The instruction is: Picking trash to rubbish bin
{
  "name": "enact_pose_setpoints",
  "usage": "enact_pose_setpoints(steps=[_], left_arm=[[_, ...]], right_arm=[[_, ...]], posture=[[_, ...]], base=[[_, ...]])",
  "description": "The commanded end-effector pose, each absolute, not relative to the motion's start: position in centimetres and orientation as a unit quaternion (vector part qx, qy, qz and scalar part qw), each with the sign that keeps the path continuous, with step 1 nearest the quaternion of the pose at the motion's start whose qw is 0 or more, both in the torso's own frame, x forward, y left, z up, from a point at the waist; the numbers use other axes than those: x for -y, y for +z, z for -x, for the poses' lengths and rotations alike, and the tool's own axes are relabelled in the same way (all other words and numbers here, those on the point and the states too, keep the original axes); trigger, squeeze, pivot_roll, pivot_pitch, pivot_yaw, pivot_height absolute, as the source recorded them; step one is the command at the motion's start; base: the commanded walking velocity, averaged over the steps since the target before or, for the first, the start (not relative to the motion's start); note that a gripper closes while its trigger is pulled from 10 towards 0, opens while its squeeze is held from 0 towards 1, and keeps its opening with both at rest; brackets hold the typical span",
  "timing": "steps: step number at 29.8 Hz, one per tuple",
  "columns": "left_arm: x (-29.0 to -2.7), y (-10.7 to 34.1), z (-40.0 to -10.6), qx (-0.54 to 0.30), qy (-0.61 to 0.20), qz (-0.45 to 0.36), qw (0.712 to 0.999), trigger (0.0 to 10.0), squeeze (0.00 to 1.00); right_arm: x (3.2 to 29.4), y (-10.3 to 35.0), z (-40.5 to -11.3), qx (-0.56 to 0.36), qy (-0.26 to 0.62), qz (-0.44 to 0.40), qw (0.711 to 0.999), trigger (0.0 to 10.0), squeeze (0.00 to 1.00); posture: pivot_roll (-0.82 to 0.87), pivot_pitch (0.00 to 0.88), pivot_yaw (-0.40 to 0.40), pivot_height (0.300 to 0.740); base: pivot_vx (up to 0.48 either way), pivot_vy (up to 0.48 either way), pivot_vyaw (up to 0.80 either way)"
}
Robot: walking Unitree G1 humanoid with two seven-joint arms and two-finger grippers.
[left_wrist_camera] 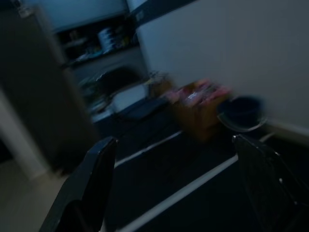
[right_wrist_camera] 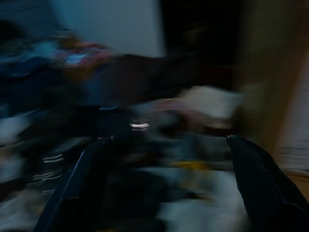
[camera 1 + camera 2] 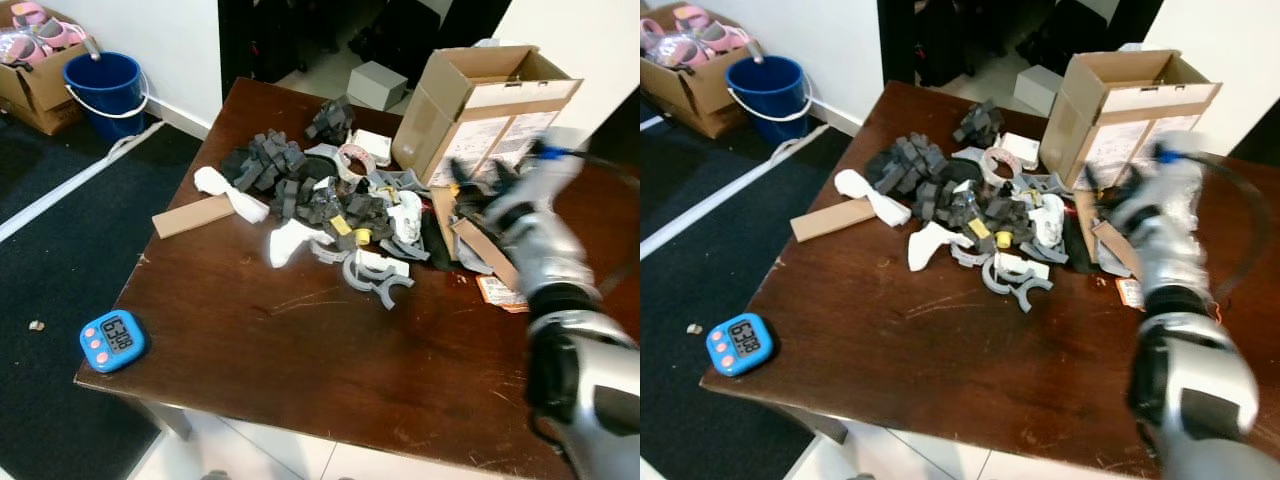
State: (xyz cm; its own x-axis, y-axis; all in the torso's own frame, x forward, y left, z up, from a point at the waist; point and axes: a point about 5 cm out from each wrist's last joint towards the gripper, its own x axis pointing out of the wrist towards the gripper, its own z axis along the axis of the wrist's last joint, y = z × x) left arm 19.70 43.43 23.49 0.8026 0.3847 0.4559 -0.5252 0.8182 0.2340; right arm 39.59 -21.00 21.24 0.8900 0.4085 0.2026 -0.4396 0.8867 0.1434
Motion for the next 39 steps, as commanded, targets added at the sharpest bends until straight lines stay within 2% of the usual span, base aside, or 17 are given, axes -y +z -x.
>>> enact_pose_setpoints(steps=[1, 2, 5, 7, 11, 14, 16, 18, 19, 23, 32, 34, 37, 39], left_arm=[[-41.3, 24.5, -20.8, 0.208, 0.168, -0.182, 0.946, 10.0, 0.0], [-41.3, 24.5, -20.8, 0.208, 0.168, -0.182, 0.946, 10.0, 0.0], [-38.1, 25.3, -22.0, 0.22, 0.072, -0.177, 0.956, 10.0, 0.0], [-35.1, 25.6, -23.2, 0.234, -0.006, -0.148, 0.961, 10.0, 0.0], [-33.1, 25.7, -23.7, 0.238, -0.051, -0.134, 0.961, 10.0, 0.0], [-30.9, 25.0, -24.4, 0.234, -0.086, -0.118, 0.961, 10.0, 0.0], [-30.4, 24.8, -24.5, 0.235, -0.092, -0.113, 0.961, 10.0, 0.0], [-28.7, 24.4, -24.7, 0.23, -0.117, -0.098, 0.961, 10.0, 0.0], [-28.7, 24.4, -24.7, 0.23, -0.117, -0.098, 0.961, 10.0, 0.0], [-25.4, 24.0, -25.1, 0.222, -0.17, -0.083, 0.957, 10.0, 0.0], [-20.9, 25.1, -25.1, 0.232, -0.242, -0.067, 0.94, 10.0, 0.0], [-20.3, 24.9, -25.2, 0.229, -0.253, -0.062, 0.938, 10.0, 0.0], [-19.5, 24.6, -25.5, 0.217, -0.264, -0.066, 0.937, 10.0, 0.0], [-19.3, 24.5, -25.6, 0.215, -0.267, -0.069, 0.937, 10.0, 0.0]], right_arm=[[19.2, 21.4, -39.6, 0.083, 0.28, -0.103, 0.951, 10.0, 0.0], [19.2, 21.4, -39.6, 0.083, 0.28, -0.103, 0.951, 10.0, 0.0], [15.8, 21.1, -39.4, 0.072, 0.372, -0.109, 0.919, 10.0, 0.0], [12.9, 20.9, -38.9, 0.065, 0.443, -0.125, 0.885, 10.0, 0.0], [11.2, 20.9, -38.6, 0.062, 0.473, -0.138, 0.868, 10.0, 0.0], [8.2, 19.8, -38.5, 0.037, 0.469, -0.113, 0.875, 10.0, 0.0], [7.6, 19.6, -38.5, 0.032, 0.463, -0.102, 0.88, 10.0, 0.0], [6.6, 19.3, -38.9, 0.027, 0.415, -0.065, 0.907, 10.0, 0.0], [6.6, 19.3, -38.9, 0.027, 0.415, -0.065, 0.907, 10.0, 0.0], [6.7, 20.0, -39.6, 0.051, 0.333, -0.027, 0.941, 10.0, 0.0], [9.0, 21.5, -40.5, 0.073, 0.267, -0.079, 0.958, 10.0, 0.0], [9.7, 21.4, -40.7, 0.071, 0.243, -0.067, 0.965, 10.0, 0.0], [10.4, 20.0, -40.8, 0.034, 0.186, 0.009, 0.982, 10.0, 0.0], [10.4, 19.3, -40.8, 0.019, 0.179, 0.027, 0.983, 10.0, 0.0]], posture=[[0.29, 0.147, -0.131, 0.74], [0.29, 0.147, -0.131, 0.74], [0.3, 0.158, -0.14, 0.74], [0.3, 0.168, -0.148, 0.74], [0.3, 0.175, -0.153, 0.74], [0.3, 0.194, -0.165, 0.74], [0.3, 0.196, -0.166, 0.74], [0.3, 0.208, -0.172, 0.74], [0.3, 0.208, -0.172, 0.74], [0.31, 0.22, -0.183, 0.74], [0.32, 0.221, -0.192, 0.74], [0.33, 0.216, -0.19, 0.74], [0.32, 0.202, -0.178, 0.74], [0.32, 0.2, -0.172, 0.74]], base=[[0.0, 0.0, 0.0], [0.0, 0.0, 0.0], [0.0, 0.0, 0.0], [0.0, 0.0, 0.0], [0.0, 0.0, 0.0], [0.0, 0.0, 0.0], [0.0, 0.0, 0.0], [0.0, 0.0, 0.0], [0.0, 0.0, 0.0], [0.0, 0.0, 0.0], [0.0, 0.0, 0.0], [0.0, 0.0, 0.0], [0.0, 0.0, 0.0], [0.0, 0.0, 0.0]])
